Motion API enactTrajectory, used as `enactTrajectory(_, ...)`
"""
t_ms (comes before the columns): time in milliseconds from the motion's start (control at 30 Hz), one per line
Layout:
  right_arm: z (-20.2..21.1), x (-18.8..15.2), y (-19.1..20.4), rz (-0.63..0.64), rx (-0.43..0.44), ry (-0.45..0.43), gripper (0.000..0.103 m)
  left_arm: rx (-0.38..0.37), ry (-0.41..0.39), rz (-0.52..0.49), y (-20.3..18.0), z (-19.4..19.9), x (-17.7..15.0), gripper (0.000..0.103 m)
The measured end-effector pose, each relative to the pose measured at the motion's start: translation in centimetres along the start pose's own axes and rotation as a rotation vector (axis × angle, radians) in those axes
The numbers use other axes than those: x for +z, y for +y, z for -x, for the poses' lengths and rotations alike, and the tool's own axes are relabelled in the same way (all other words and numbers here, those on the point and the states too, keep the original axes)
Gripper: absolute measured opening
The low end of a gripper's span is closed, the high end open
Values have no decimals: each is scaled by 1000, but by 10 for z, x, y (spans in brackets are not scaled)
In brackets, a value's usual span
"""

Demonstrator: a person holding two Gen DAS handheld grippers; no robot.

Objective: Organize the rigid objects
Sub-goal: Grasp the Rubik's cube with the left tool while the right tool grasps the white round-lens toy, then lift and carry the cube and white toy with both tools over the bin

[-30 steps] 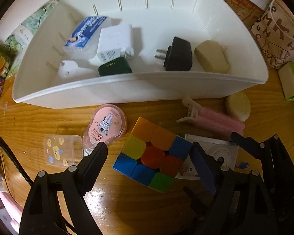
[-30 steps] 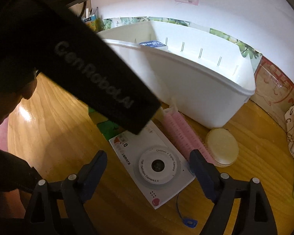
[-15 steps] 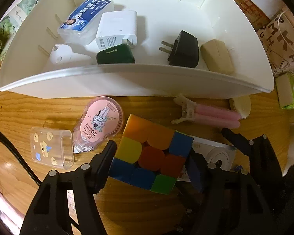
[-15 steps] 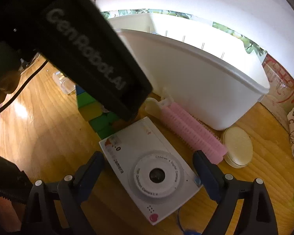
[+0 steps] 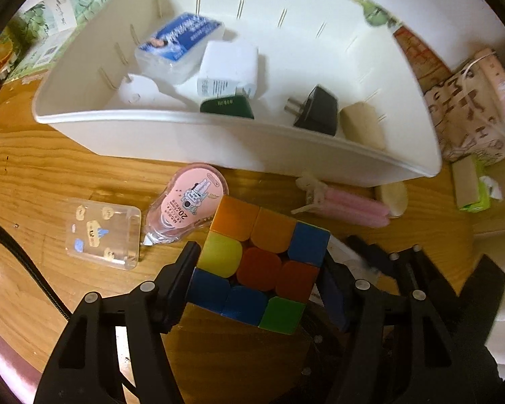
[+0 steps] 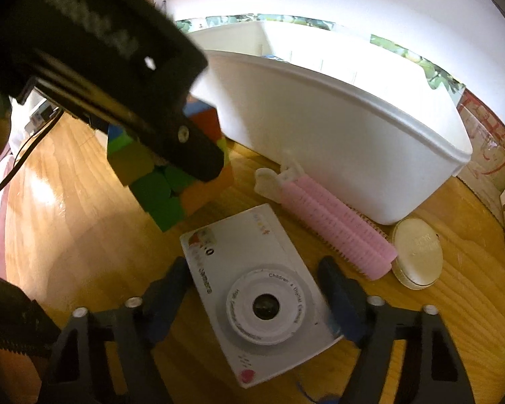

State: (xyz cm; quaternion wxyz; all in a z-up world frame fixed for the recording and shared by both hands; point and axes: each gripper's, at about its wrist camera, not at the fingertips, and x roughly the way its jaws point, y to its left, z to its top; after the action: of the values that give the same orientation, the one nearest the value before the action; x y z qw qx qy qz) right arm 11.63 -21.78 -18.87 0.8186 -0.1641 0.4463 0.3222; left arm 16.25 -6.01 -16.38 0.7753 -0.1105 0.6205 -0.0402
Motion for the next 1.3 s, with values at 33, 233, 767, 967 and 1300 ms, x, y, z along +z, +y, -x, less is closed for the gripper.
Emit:
enactTrajectory(33, 0, 0, 1, 6, -1, 5, 70, -12, -24, 3, 3, 6, -3, 69)
enactTrajectory(233, 4, 2, 8, 41, -27, 46, 60, -62, -117, 10, 8, 39, -24, 69)
enactTrajectory(767, 20, -12, 0, -232, -95, 234, 59, -166, -309, 99, 34, 94, -71, 69)
enactTrajectory(967, 32, -23, -5, -349, -126, 283, 59, -194, -333, 77, 45, 104, -78, 69)
enactTrajectory(1300, 53, -36, -42, -701, -104, 305, 59, -203, -341, 4, 66, 117, -64, 64)
